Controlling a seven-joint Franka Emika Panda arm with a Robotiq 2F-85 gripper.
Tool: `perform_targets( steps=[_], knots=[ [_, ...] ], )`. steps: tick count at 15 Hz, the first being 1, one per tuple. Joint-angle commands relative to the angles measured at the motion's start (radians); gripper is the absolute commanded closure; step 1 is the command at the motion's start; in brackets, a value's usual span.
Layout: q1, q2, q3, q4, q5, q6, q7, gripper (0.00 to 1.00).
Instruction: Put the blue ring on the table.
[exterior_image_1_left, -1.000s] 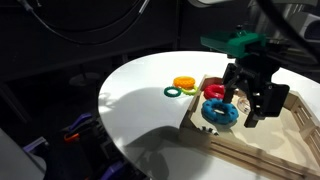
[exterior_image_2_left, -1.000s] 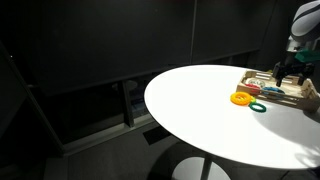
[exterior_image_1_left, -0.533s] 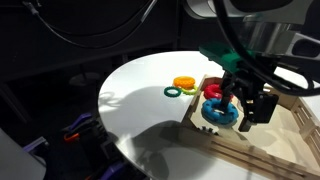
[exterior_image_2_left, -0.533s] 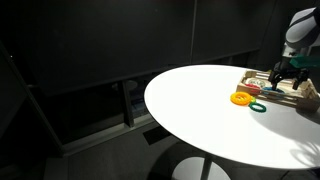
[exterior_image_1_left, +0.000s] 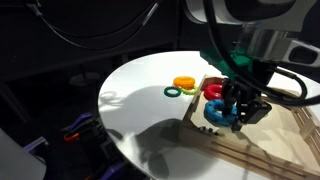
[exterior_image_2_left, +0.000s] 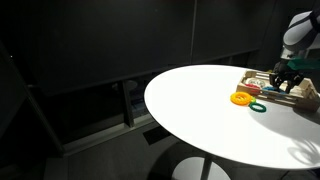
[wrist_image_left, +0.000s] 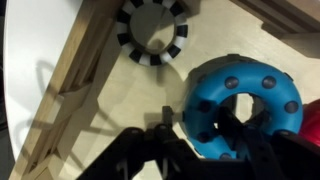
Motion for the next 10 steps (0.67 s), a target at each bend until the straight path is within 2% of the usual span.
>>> perform_targets(
  steps=[1,3,10],
  knots=[
    [-0.011,0.009,0.011,0.027,0.033,-0.007,-0.022,0.77],
    [-0.009,-0.007,0.013,0.020,0.038,-0.007,-0.025,0.91],
    [0.006,-0.070,0.019,-0.001,0.029,-0.013,-0.011,0.89]
  ],
)
